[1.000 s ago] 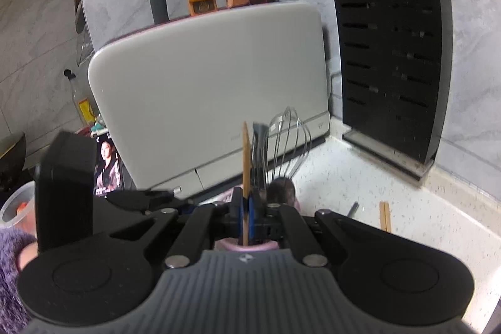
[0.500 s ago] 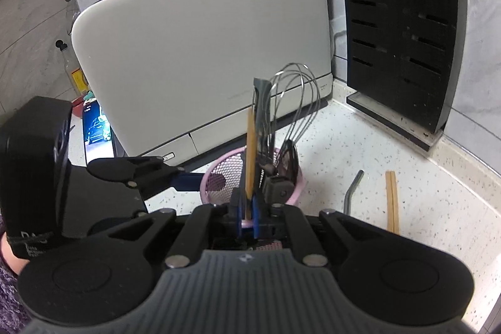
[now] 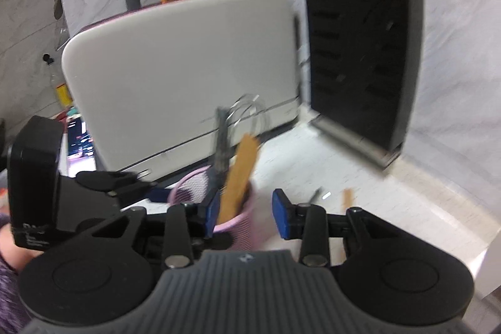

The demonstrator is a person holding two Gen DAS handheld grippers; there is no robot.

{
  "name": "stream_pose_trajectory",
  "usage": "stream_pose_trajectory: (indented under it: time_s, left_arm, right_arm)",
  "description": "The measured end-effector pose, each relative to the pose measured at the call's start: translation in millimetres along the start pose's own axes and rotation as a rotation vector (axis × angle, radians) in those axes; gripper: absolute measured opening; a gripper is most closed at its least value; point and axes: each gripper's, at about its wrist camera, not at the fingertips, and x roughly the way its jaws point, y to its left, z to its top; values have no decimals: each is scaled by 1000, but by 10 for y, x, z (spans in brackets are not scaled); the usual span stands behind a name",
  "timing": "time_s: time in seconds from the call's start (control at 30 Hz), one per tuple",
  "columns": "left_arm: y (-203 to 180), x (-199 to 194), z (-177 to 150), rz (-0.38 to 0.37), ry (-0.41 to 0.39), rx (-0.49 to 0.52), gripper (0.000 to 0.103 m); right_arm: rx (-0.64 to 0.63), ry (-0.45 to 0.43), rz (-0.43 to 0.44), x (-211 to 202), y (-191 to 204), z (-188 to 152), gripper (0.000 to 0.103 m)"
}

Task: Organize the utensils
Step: 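Open the right gripper and move it back to the wooden chopsticks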

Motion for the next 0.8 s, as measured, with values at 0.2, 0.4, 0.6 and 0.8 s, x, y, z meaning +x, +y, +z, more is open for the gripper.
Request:
stream_pose_trajectory:
  time_s: [0.2, 0.4, 0.6, 0.8]
  left_arm:
    - [3, 10, 8, 0, 1, 4, 90]
    - [2, 19, 15, -2, 1, 6, 90]
    - [-1, 25, 24, -4, 5, 8, 90]
    - [0, 52, 47, -10, 9, 13, 90]
  right_arm:
    - [23, 125, -57, 72, -219, 159, 35]
    - [27, 324, -117, 435, -416, 191, 29]
    - [86, 490, -159, 896, -683, 201, 25]
    - [93, 611, -174, 1239, -771, 169, 16]
